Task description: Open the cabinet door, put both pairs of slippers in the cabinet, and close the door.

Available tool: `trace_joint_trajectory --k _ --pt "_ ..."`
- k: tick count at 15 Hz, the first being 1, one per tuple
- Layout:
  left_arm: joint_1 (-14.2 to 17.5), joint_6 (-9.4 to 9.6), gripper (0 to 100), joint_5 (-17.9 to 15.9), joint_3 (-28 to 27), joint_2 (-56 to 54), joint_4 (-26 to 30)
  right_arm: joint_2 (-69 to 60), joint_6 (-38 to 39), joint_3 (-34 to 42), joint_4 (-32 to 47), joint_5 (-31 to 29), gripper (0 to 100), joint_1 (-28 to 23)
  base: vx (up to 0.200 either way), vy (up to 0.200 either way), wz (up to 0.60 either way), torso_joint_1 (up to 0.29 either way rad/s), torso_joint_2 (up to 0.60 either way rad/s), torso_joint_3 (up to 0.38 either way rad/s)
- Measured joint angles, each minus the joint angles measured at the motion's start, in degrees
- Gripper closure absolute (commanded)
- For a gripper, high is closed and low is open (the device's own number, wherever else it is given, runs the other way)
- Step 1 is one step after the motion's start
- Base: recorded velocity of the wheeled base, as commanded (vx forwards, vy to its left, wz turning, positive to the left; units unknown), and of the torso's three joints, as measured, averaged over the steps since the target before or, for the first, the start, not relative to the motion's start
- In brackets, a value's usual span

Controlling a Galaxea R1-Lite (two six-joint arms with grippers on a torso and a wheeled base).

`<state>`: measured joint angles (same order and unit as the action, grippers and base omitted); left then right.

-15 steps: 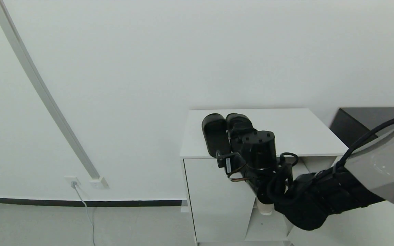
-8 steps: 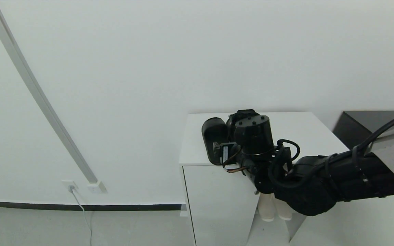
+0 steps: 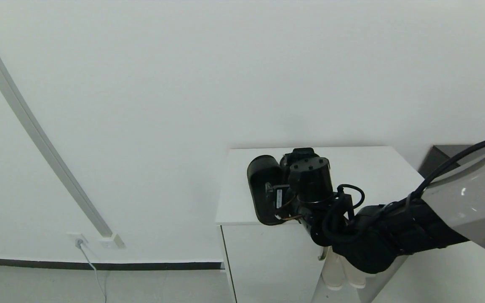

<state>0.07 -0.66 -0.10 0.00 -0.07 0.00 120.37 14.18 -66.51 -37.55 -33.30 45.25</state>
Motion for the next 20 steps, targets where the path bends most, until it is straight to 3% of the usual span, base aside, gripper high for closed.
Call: trace_joint_trajectory --k 14,15,20 --pt "0.0 -0.02 100 0.0 0.0 0.0 0.0 15.7 -6.1 -21.2 0.2 1.5 0 -6.4 0.0 0.0 0.0 0.0 0.0 0.0" --pt "0.0 0.0 100 0.0 0.0 0.0 0.0 16.1 -6.1 -21.5 0.1 1.5 100 -6.6 0.0 0.0 0.0 0.0 0.0 0.0" --pt "0.0 0.0 100 0.0 0.0 0.0 0.0 16.8 -6.1 -22.5 0.1 1.6 100 -6.9 0.0 0.0 0.0 0.0 0.0 0.0"
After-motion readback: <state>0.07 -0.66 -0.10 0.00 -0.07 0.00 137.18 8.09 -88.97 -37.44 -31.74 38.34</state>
